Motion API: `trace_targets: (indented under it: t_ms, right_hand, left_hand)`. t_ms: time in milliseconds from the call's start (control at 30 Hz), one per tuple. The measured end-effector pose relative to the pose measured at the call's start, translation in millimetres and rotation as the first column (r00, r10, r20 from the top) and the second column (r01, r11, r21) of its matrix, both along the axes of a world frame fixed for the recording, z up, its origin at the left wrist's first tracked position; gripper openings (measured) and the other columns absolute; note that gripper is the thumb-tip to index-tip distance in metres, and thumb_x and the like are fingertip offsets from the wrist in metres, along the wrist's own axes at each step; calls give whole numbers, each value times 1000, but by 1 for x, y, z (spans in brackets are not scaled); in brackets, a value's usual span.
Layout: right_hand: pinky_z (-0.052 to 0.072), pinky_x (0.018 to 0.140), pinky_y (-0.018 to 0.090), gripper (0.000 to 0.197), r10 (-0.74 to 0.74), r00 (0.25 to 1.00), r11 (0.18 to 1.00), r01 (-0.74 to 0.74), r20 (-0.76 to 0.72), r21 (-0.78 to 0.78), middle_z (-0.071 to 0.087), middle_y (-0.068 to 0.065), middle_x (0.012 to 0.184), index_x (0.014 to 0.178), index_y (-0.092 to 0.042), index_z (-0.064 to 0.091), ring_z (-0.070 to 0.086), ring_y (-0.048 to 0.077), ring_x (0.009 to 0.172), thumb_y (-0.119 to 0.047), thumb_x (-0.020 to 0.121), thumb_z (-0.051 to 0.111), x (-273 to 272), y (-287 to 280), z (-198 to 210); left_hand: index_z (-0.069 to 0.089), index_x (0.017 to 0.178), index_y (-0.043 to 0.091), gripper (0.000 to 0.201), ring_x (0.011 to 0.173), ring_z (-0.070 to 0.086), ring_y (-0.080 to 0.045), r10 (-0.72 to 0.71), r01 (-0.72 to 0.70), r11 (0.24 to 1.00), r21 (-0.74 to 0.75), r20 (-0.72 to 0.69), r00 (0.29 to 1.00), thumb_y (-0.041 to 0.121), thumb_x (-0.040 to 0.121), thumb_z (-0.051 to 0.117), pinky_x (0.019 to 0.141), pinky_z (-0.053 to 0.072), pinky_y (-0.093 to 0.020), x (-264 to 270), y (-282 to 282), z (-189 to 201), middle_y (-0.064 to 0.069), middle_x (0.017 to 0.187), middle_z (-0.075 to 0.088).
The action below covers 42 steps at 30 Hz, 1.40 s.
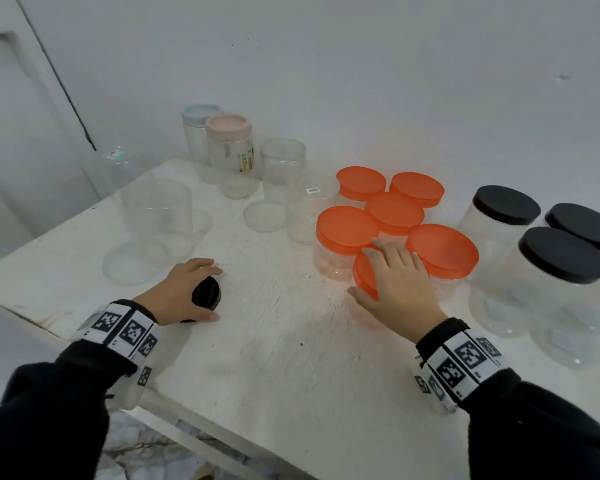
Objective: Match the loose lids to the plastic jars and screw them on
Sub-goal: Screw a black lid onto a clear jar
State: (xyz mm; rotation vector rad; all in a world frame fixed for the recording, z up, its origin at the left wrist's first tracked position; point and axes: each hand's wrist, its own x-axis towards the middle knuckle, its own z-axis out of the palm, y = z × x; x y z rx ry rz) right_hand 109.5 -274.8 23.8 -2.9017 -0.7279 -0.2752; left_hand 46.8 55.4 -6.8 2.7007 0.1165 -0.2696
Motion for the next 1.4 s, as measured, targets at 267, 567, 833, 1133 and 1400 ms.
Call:
trace_targets:
  t_ms: [267,567,833,1133,1400]
  right_hand:
    - [41,94,60,60,-18,1000,1000,18,18,5,56,15,126,117,-7,58,54,37,113,-42,71,74,0,0,-1]
    - [25,109,46,57,-27,1000,998,26,-10,-62,30,10,149,132,-12,43,32,30,134,-50,89,49,-4,30,35]
    - [41,93,33,45,303,946,946,-283,-115,158,42,-3,134,128,-18,46,44,17,119,-42,90,53,3,142,85]
    - [39,99,39,55,432,867,894,-375,-248,247,40,2,133,127,-18,45,42,21,120,-43,82,66,28,311,118]
    - [33,106,45,80,345,854,931,-365,-390,25,23,7,148,143,-28,28,33,33,131,-44,77,71,57,411,129]
  left_hand:
    - [36,139,26,79,127,31,-25,38,-33,997,73,-69,997,36,72,77,107,31,-36,1,3,-2,-1,143,32]
    - [46,132,29,70,120,40,-19,65,-52,995,-84,167,984,32,70,79,100,34,-29,-14,12,25,3,131,41]
    - [48,129,31,69,109,42,-6,173,-113,975,-189,337,926,32,69,80,84,33,-10,-51,64,53,12,122,44]
    - [45,122,43,66,110,45,-8,296,-200,944,-261,411,862,41,66,80,85,35,-16,-67,167,68,13,122,44]
    - [41,116,52,68,111,44,-4,270,-147,941,-304,414,869,69,53,60,85,35,-13,-57,237,65,14,124,45]
